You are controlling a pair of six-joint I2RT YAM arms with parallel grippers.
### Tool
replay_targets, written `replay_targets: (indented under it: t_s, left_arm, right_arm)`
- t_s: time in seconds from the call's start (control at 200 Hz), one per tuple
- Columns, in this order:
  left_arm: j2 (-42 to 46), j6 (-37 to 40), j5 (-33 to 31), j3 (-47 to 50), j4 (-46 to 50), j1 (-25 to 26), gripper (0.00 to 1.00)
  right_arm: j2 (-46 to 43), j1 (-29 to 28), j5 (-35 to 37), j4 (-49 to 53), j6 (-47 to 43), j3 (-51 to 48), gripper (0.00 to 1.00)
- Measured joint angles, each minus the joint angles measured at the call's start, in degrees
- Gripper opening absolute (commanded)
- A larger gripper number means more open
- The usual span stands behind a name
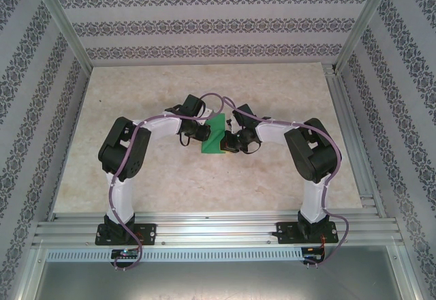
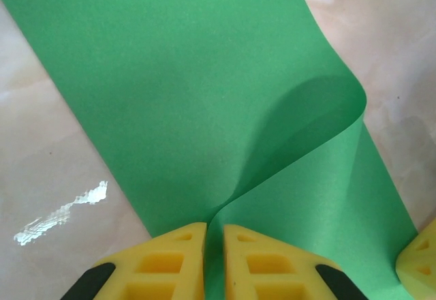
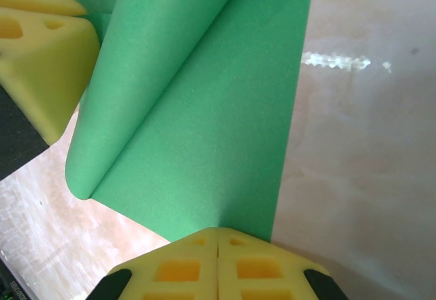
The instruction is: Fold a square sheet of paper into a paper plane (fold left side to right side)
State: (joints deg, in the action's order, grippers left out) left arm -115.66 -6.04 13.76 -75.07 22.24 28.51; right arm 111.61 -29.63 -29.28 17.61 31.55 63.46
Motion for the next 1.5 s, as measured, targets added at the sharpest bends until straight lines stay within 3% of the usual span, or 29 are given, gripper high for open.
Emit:
replay_targets:
  t_s: [0.49,0.869,0.969,1.154,1.504]
  left_arm:
    - [-0.2,0.0,-0.6,0.0,0.0,0.0,0.15]
    - [-0.1,0.0,-0.7,1.6,-2.6,0.0,0.15]
    - [-0.1,0.0,-0.8,1.6,-3.0,0.0,0.15]
    - [-0.1,0.0,-0.9,1.7,-3.1,0.2,0.15]
    - [-0.1,0.0,-1.6,1.7,-3.1,0.5,0.15]
  right_arm:
    - [0.1,0.0,0.0,0.4,0.0,0.2,0.07]
    - [-1.0,0.6,0.3,1.2,0.1,0.3,0.13]
    - [-3.2,2.2,0.6,1.4,0.5,0.3,0.09]
    - [-5.2,3.9,0.7,-3.1,5.8,0.8,0.01]
    - [3.1,1.5,1.2,-9.3,14.4,7.7,0.01]
